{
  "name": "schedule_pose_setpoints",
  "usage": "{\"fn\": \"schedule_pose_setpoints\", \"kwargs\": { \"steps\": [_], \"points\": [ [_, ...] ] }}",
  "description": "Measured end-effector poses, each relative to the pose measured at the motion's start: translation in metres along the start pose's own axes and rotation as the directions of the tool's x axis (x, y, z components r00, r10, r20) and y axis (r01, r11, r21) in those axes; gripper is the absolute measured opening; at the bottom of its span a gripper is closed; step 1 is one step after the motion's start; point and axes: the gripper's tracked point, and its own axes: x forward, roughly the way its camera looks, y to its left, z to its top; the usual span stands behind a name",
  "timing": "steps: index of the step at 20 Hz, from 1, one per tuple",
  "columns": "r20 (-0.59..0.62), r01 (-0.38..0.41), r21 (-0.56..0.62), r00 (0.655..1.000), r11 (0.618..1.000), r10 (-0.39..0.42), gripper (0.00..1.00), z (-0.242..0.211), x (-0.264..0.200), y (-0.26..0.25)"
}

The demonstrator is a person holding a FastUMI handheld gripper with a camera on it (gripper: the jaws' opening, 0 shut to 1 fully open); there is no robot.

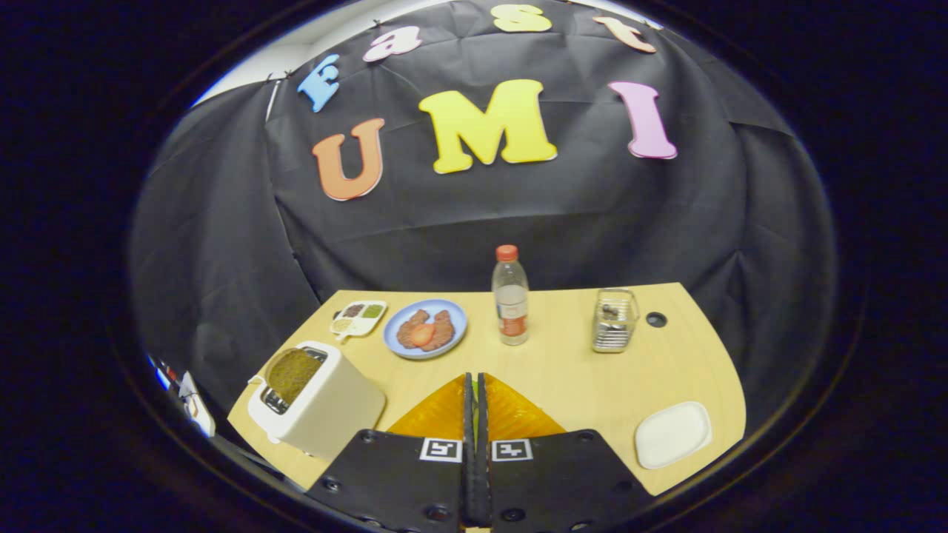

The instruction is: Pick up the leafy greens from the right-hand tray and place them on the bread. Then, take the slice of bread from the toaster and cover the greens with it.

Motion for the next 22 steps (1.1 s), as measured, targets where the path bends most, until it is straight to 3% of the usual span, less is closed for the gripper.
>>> {"fn": "schedule_pose_setpoints", "kwargs": {
  "steps": [5,9,15,22],
  "points": [
    [-0.034,-0.071,-0.014,0.997,0.997,0.07,0.0,-0.018,0.027,0.071],
    [-0.071,-0.093,0.016,0.993,0.996,0.094,0.0,-0.038,0.044,0.091],
    [-0.121,-0.062,0.084,0.99,0.995,0.072,0.0,-0.059,0.06,0.063],
    [-0.138,0.017,0.097,0.99,0.995,-0.003,0.0,-0.068,0.062,-0.005]
  ]
}}
